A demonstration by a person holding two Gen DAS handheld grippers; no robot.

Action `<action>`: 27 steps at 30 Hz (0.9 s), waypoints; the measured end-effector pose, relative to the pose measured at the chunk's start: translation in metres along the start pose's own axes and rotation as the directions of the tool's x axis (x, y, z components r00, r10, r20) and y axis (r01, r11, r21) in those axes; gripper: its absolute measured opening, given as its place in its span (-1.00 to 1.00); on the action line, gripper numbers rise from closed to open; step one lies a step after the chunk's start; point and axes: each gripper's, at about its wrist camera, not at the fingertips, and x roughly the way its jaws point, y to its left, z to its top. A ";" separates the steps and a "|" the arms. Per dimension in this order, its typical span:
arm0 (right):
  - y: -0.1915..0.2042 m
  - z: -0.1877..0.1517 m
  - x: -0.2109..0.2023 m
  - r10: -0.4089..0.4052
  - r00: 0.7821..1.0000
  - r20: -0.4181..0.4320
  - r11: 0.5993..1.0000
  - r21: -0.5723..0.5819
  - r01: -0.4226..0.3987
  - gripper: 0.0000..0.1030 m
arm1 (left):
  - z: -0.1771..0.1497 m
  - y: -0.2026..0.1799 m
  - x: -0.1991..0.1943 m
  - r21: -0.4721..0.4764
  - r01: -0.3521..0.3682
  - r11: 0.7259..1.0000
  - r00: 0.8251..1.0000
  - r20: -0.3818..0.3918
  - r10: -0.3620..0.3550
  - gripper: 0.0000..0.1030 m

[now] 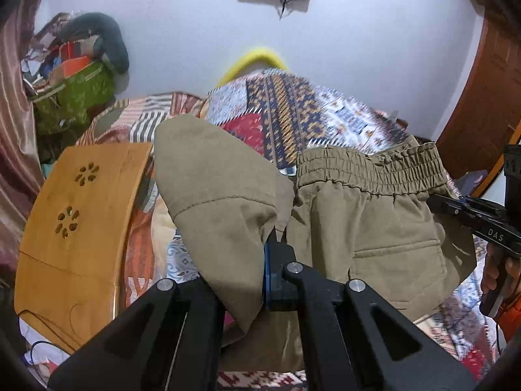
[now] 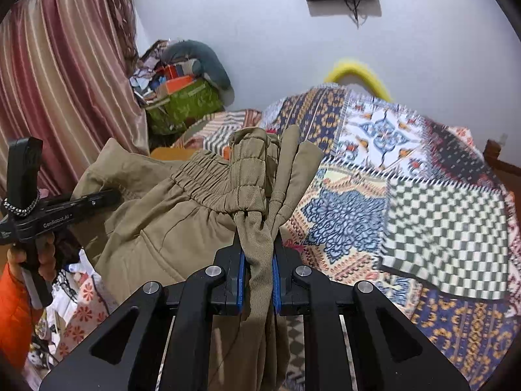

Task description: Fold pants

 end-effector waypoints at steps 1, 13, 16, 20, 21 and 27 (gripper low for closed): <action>-0.002 -0.002 0.007 0.002 1.000 -0.011 1.000 0.006 -0.002 -0.78 | -0.002 0.004 0.012 -0.005 0.000 1.000 1.000 -0.020 0.000 -0.96; -0.025 -0.041 0.066 -0.047 0.980 -0.195 0.999 0.010 0.050 -0.73 | -0.052 0.037 0.104 -0.075 -0.041 0.996 0.976 -0.218 0.023 -0.75; -0.023 -0.045 0.065 -0.068 0.975 -0.211 0.998 -0.010 0.067 -0.66 | -0.056 0.039 0.103 -0.074 -0.048 0.996 0.979 -0.200 0.032 -0.70; -0.015 -0.048 0.058 -0.119 0.968 -0.223 0.993 -0.054 0.109 -0.48 | -0.062 0.033 0.096 -0.039 -0.078 0.996 0.975 -0.212 0.068 -0.67; -0.015 -0.047 0.059 -0.131 0.965 -0.228 0.991 -0.062 0.120 -0.44 | -0.062 0.033 0.093 -0.038 -0.081 0.996 0.974 -0.216 0.071 -0.63; -0.012 -0.050 0.038 -0.207 0.949 -0.237 0.976 -0.113 0.184 0.05 | -0.074 0.039 0.072 -0.041 -0.125 0.991 0.962 -0.249 0.111 -0.42</action>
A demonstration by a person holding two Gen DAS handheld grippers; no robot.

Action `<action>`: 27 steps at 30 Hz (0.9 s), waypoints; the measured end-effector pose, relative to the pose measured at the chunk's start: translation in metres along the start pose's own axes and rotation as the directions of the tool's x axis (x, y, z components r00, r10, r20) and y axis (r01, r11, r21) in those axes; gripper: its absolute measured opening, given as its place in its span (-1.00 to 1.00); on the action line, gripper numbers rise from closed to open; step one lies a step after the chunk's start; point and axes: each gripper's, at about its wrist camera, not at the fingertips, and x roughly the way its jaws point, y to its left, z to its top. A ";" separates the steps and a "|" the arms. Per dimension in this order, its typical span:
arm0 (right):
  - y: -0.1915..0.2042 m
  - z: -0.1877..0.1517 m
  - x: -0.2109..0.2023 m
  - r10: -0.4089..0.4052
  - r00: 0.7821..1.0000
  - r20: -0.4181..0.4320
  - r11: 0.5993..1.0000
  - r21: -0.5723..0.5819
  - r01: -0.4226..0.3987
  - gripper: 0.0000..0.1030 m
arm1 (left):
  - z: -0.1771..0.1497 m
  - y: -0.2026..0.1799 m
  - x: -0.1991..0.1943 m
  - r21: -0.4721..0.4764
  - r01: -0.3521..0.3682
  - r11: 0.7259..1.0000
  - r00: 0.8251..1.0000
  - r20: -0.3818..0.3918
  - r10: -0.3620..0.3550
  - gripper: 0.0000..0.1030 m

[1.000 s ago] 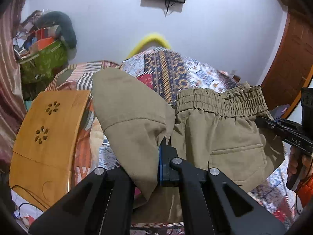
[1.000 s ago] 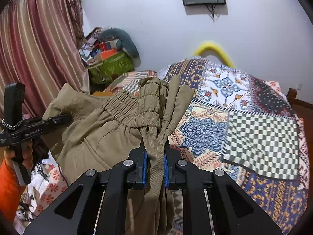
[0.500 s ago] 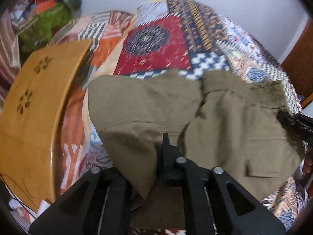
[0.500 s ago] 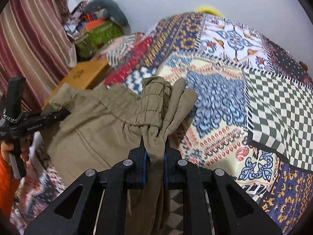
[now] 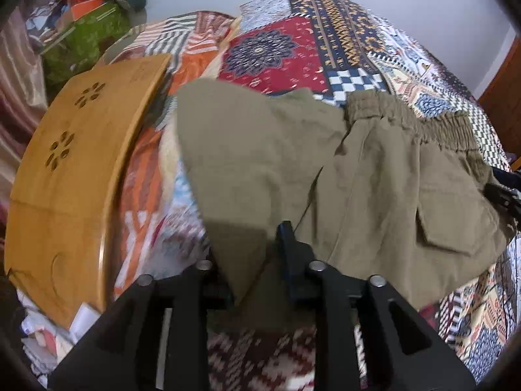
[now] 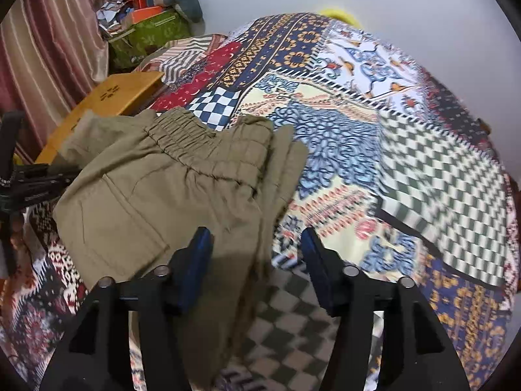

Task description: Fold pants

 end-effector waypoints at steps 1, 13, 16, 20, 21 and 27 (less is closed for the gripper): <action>-0.001 -0.001 -0.003 0.000 1.000 -0.002 1.000 0.000 0.000 0.05 | -0.002 0.001 -0.002 -0.003 -0.013 1.000 1.000 0.001 0.013 -0.39; 0.007 -0.009 -0.094 0.019 0.991 0.131 1.000 0.011 -0.021 0.05 | -0.027 -0.005 -0.104 0.004 -0.031 0.999 0.994 0.109 0.031 -0.39; 0.014 -0.006 -0.126 0.026 0.980 0.196 1.000 0.006 -0.028 0.05 | -0.029 -0.020 -0.148 0.023 -0.027 0.999 0.982 0.186 0.022 -0.39; 0.025 -0.007 -0.172 0.033 0.956 0.293 0.999 -0.009 -0.032 0.05 | -0.034 -0.043 -0.206 0.044 -0.022 0.999 0.957 0.289 0.008 -0.39; 0.028 -0.008 -0.182 0.036 0.949 0.314 0.999 -0.013 -0.034 0.05 | -0.037 -0.051 -0.221 0.053 -0.028 0.998 0.947 0.320 0.010 -0.36; 0.050 -0.022 -0.252 0.059 0.884 0.465 0.998 -0.050 -0.041 0.05 | -0.067 -0.090 -0.316 0.098 -0.022 0.995 0.855 0.517 -0.033 -0.04</action>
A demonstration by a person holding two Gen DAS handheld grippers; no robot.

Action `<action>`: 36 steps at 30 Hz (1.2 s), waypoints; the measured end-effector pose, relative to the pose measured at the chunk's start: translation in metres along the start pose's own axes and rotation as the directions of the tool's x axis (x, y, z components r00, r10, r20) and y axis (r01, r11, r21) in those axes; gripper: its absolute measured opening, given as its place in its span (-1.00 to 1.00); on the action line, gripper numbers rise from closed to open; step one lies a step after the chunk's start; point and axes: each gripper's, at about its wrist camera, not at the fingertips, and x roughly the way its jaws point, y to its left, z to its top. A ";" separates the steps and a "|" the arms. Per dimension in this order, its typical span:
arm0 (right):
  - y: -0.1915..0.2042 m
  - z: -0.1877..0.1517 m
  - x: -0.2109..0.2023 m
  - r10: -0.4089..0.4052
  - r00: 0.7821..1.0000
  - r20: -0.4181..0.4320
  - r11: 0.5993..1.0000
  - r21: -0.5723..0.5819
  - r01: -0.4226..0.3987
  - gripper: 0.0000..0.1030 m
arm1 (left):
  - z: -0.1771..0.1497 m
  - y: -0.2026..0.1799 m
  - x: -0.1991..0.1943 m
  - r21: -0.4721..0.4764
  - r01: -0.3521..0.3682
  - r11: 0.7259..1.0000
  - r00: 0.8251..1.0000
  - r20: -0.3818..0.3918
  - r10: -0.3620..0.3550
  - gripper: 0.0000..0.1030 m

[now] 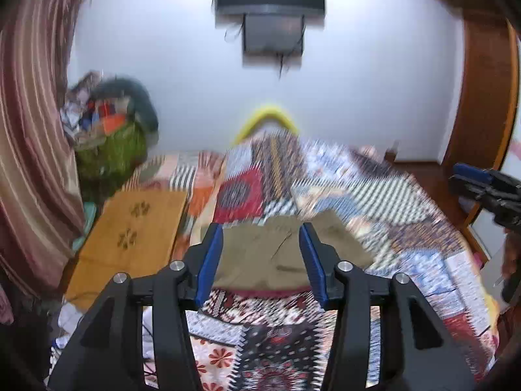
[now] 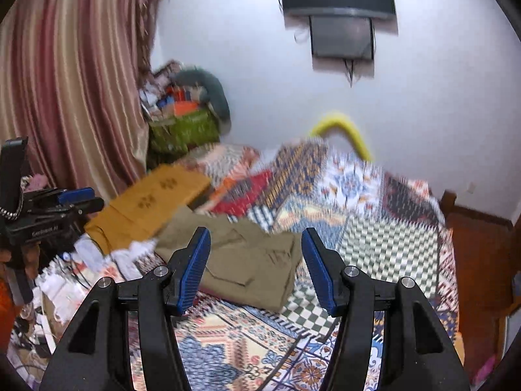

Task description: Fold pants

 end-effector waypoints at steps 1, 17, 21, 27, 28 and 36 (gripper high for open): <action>0.006 0.003 -0.014 0.004 0.999 0.034 1.000 -0.007 -0.004 0.05 | 0.003 -0.005 -0.015 -0.001 0.008 1.000 0.999 0.031 -0.008 -0.02; 0.070 -0.010 -0.144 0.095 0.932 0.349 0.995 -0.053 -0.082 0.16 | -0.014 -0.051 -0.169 -0.018 0.032 0.999 0.938 0.345 -0.024 0.32; 0.075 -0.017 -0.150 0.093 0.924 0.370 0.996 -0.038 -0.085 0.33 | -0.024 -0.062 -0.181 0.007 0.013 1.000 0.931 0.365 -0.015 0.44; 0.080 -0.025 -0.155 0.049 0.925 0.376 0.999 -0.015 -0.046 0.64 | -0.038 -0.071 -0.189 0.010 0.013 1.000 0.924 0.381 -0.016 0.71; 0.081 -0.026 -0.157 0.039 0.926 0.376 0.999 -0.013 -0.037 0.64 | -0.040 -0.074 -0.189 0.010 0.009 1.000 0.925 0.380 -0.012 0.75; 0.082 -0.033 -0.161 -0.016 0.926 0.376 1.000 0.009 0.013 0.99 | -0.049 -0.073 -0.187 -0.010 -0.009 1.000 0.918 0.397 0.012 0.94</action>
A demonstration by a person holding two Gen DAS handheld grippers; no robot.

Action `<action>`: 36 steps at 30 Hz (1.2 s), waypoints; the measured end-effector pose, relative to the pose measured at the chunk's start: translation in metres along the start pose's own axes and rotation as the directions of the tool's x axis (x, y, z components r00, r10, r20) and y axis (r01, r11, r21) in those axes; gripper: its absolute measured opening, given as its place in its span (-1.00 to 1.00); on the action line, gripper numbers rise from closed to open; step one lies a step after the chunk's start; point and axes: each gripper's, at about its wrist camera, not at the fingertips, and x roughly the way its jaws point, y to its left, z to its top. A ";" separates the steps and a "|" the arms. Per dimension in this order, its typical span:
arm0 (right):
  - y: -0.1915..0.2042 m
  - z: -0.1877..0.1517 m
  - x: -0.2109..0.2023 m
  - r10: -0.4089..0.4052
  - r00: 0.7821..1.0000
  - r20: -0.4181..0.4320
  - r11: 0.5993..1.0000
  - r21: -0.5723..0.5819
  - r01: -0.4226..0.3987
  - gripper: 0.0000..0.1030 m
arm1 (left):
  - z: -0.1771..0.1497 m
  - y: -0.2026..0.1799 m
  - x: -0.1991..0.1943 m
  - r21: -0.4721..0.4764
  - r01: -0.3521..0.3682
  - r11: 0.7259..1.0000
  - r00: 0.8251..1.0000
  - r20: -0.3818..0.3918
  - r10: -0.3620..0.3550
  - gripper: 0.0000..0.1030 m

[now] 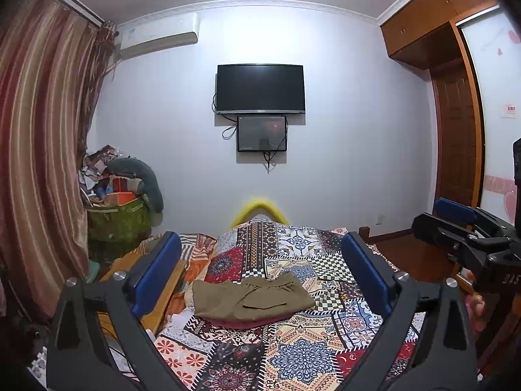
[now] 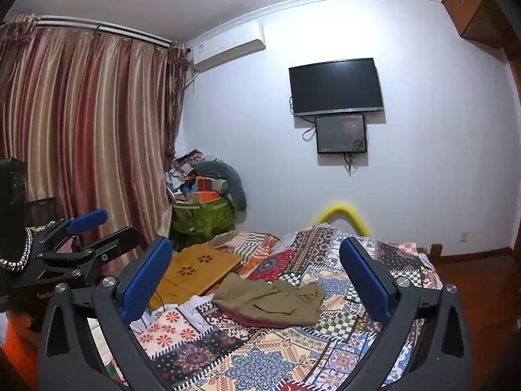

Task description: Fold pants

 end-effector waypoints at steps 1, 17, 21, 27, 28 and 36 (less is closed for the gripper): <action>0.000 0.000 0.001 -0.006 1.000 -0.001 1.000 0.000 0.006 0.99 | 0.000 0.000 0.001 -0.004 0.002 1.000 1.000 -0.003 -0.002 0.94; -0.004 -0.006 -0.006 -0.020 1.000 -0.015 1.000 0.015 0.021 0.99 | -0.005 0.005 0.011 -0.039 0.008 0.999 0.999 -0.035 -0.010 0.94; -0.003 -0.005 -0.008 -0.022 1.000 -0.016 1.000 0.014 0.022 0.99 | -0.005 0.004 0.011 -0.037 0.013 0.999 0.999 -0.036 -0.014 0.94; -0.003 -0.005 -0.008 -0.023 1.000 -0.017 1.000 0.014 0.023 0.99 | -0.006 0.005 0.010 -0.038 0.019 0.999 0.999 -0.036 -0.020 0.94; -0.004 -0.005 -0.008 -0.023 1.000 -0.017 1.000 0.013 0.023 0.99 | -0.006 0.005 0.011 -0.037 0.020 0.999 0.999 -0.036 -0.021 0.94; -0.004 -0.005 -0.009 -0.023 1.000 -0.016 1.000 0.013 0.024 0.99 | -0.008 0.003 0.010 -0.033 0.030 0.999 0.999 -0.039 -0.031 0.95</action>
